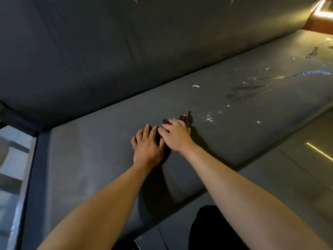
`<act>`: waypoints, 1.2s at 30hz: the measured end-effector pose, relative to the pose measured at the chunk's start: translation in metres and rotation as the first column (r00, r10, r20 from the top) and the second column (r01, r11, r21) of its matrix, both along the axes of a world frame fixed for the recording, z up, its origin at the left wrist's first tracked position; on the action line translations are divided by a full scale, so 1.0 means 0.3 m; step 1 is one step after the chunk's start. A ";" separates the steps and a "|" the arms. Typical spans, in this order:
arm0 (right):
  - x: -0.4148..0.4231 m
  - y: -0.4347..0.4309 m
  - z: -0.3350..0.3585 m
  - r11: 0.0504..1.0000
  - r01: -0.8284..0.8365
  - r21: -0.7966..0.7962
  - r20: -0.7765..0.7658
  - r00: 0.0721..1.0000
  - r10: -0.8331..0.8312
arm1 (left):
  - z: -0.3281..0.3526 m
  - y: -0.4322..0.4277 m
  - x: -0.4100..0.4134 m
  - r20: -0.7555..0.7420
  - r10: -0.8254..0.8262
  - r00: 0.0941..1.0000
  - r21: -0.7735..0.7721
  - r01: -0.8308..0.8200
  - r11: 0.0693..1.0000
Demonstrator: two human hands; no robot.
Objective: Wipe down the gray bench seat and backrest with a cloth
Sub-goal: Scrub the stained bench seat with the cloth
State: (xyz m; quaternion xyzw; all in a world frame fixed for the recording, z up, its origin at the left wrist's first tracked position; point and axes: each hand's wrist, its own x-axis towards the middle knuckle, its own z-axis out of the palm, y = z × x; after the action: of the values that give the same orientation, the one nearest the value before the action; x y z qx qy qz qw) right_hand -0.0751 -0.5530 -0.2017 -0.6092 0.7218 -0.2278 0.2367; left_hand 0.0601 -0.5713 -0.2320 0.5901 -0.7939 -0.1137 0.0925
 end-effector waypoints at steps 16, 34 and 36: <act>-0.015 -0.004 -0.035 0.970 0.139 -0.202 0.043 0.990 -0.133 | -0.009 -0.002 -0.001 -0.017 -0.019 1.000 0.000 0.019 1.000; 0.021 0.002 -0.035 0.976 0.139 -0.167 -0.078 0.985 -0.154 | -0.009 0.001 0.006 -0.034 -0.026 0.999 -0.005 0.026 1.000; 0.018 0.009 -0.037 0.984 0.021 -0.177 -0.093 0.995 -0.038 | -0.012 0.003 0.010 -0.045 -0.030 0.999 -0.022 0.029 0.999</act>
State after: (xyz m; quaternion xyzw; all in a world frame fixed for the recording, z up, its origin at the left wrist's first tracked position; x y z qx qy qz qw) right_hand -0.0696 -0.5503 -0.2128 -0.6273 0.7183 -0.2645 0.1436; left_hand 0.0631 -0.5703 -0.2356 0.5746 -0.8014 -0.1199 0.1149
